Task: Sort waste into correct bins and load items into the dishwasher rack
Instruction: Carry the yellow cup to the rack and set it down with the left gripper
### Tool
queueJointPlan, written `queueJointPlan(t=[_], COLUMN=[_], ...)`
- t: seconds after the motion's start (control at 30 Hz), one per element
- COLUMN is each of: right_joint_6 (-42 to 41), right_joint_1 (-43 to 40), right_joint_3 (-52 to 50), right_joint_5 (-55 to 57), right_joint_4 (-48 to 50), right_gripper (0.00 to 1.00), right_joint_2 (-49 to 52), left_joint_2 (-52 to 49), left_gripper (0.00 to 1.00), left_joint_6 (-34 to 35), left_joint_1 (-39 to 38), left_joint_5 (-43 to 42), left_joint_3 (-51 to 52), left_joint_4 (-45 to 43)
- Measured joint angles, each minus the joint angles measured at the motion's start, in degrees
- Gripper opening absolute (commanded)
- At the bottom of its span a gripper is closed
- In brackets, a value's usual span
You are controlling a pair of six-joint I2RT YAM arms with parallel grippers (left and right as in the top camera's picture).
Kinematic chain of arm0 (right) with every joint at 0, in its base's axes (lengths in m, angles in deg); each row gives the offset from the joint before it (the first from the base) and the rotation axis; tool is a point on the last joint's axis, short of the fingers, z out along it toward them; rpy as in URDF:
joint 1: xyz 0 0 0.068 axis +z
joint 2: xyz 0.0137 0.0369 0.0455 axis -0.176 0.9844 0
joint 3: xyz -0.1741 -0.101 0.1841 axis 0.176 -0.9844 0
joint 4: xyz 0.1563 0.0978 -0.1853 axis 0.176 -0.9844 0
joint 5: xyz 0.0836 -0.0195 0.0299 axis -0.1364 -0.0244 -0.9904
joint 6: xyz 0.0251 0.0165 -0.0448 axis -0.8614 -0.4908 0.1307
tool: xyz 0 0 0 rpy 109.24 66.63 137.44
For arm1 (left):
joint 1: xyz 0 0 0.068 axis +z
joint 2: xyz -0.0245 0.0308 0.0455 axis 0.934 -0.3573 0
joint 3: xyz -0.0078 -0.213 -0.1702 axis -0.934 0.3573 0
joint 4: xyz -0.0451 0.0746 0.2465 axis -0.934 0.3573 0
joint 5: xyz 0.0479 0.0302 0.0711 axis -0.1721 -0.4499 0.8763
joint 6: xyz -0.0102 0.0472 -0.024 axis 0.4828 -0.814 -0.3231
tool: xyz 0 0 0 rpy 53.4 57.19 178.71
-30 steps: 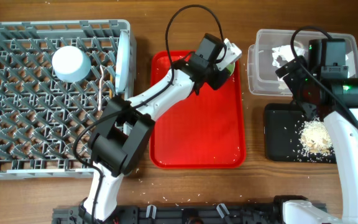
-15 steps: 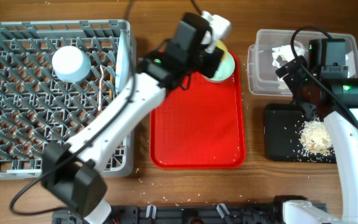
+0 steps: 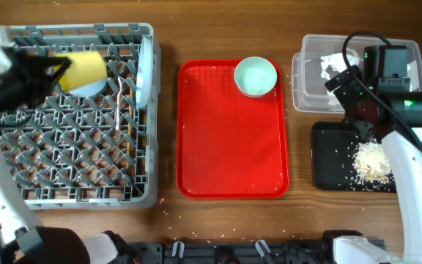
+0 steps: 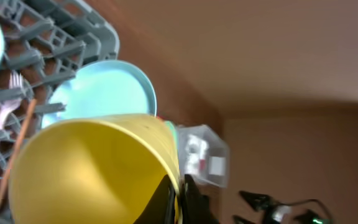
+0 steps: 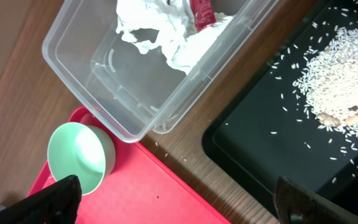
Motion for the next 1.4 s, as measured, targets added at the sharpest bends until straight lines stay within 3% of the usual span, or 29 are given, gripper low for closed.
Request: queueJointPlan(t=[0.17,0.33,0.5,0.63,0.77,0.93,1.1,1.4], right_joint_6=[0.0,0.0,0.0,0.0,0.0,0.0,-0.02,0.0], right_joint_1=[0.0,0.0,0.0,0.0,0.0,0.0,0.0,0.0], right_joint_3=[0.0,0.0,0.0,0.0,0.0,0.0,0.0,0.0], right_joint_5=[0.0,0.0,0.0,0.0,0.0,0.0,0.0,0.0], right_joint_4=[0.0,0.0,0.0,0.0,0.02,0.0,-0.02,-0.02], right_gripper=[1.0,1.0,1.0,1.0,1.0,1.0,1.0,1.0], right_joint_2=[0.0,0.0,0.0,0.0,0.0,0.0,0.0,0.0], left_joint_2=[-0.79,-3.02,-12.57,-15.43,-15.43,-15.43,-15.43,-15.43], left_gripper=[0.04,0.04,0.04,0.04,0.04,0.04,0.04,0.04], left_joint_6=[-2.05,-2.27,-1.79,-0.96,10.25,18.88,18.45,13.55], left_joint_1=[12.28,22.03,22.38,16.57,9.97,9.51,12.24,17.66], left_joint_5=[-15.96,-22.12,-25.62,-27.21,-21.42,-15.54,-12.33,-8.26], left_joint_3=[19.56,27.5,27.91,28.11,28.35,28.33,28.15,28.17], left_joint_4=[-11.19,-12.87,-21.0,-28.3,-42.05,-45.4,-38.97,-36.2])
